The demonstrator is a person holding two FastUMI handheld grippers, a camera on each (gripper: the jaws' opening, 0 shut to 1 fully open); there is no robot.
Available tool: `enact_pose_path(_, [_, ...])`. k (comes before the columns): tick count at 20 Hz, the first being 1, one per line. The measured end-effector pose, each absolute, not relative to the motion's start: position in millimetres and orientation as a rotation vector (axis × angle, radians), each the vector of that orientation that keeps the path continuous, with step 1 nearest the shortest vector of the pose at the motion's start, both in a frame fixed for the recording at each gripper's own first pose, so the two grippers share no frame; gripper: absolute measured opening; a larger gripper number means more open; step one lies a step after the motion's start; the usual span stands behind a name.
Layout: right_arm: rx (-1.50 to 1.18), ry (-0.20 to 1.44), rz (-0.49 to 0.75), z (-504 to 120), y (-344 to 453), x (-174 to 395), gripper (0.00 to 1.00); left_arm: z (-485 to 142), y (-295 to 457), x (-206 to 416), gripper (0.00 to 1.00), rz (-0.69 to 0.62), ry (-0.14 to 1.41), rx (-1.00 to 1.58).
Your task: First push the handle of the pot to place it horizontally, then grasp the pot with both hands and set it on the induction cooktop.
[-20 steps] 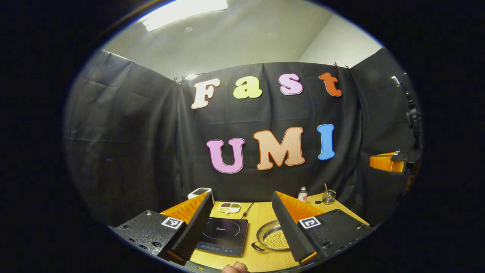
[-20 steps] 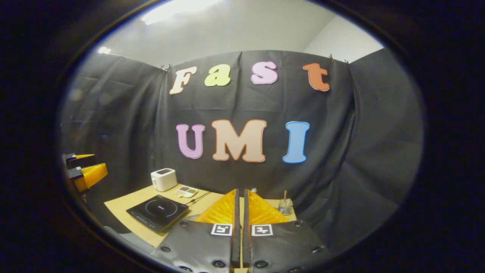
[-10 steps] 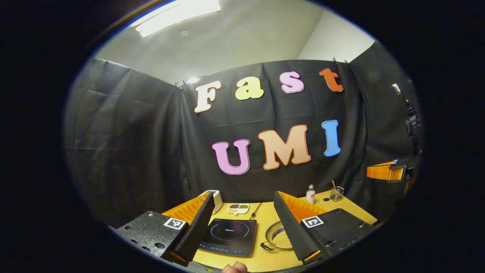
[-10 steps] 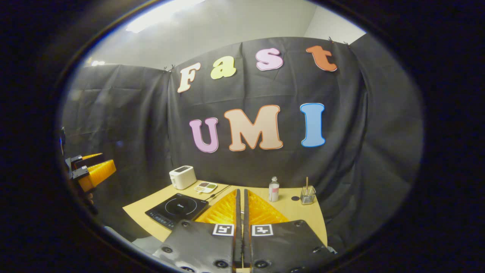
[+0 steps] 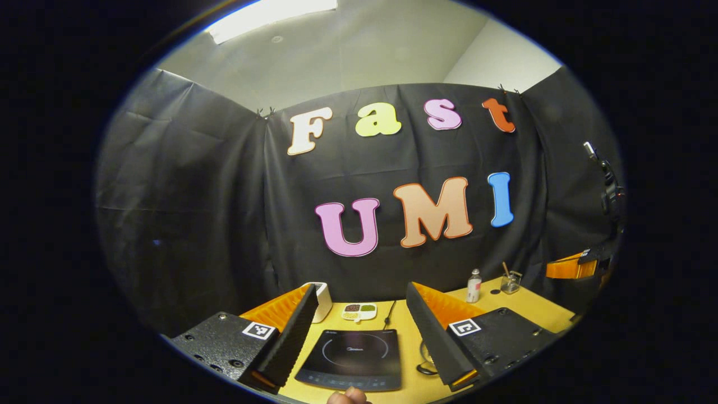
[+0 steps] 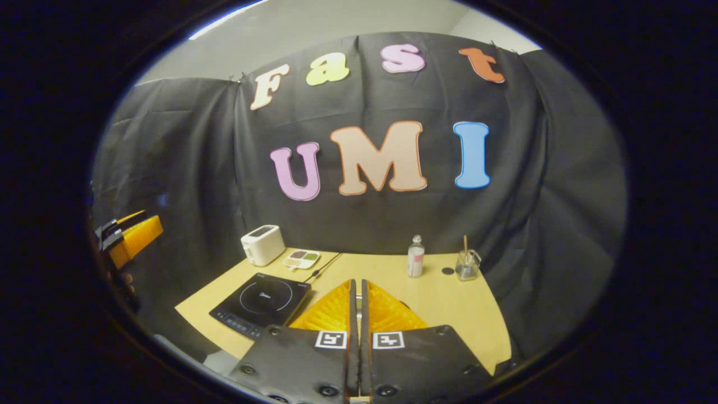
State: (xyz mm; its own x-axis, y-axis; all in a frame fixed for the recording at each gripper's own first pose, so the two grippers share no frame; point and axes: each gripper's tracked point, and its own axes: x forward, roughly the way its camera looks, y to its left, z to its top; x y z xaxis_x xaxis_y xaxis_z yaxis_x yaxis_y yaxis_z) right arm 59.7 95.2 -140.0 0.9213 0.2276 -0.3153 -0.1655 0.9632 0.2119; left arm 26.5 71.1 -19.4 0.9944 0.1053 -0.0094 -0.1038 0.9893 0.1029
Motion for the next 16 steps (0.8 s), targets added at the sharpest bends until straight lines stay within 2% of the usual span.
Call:
enact_pose_path(1, [0.184,0.369,0.191,-149,110,63,0.03,-19,84,38,0.96,0.087,0.003,0.111])
enact_pose_path(3, [0.206,0.425,0.164,-169,138,61,0.01,-36,107,49,0.96,0.050,0.025,0.135])
enact_pose_path(4, [0.222,0.447,0.153,-176,153,61,0.03,-36,117,54,1.00,0.031,0.014,0.135])
enact_pose_path(6, [0.216,0.491,0.120,-194,173,59,0.03,-41,135,63,0.96,-0.001,0.006,0.123])
enact_pose_path(9, [0.226,0.564,0.098,-219,201,50,0.02,-61,158,68,0.96,-0.037,0.021,0.121])
enact_pose_path(16, [0.177,0.746,0.102,-299,238,30,0.03,-86,197,73,0.96,-0.018,0.059,0.090])
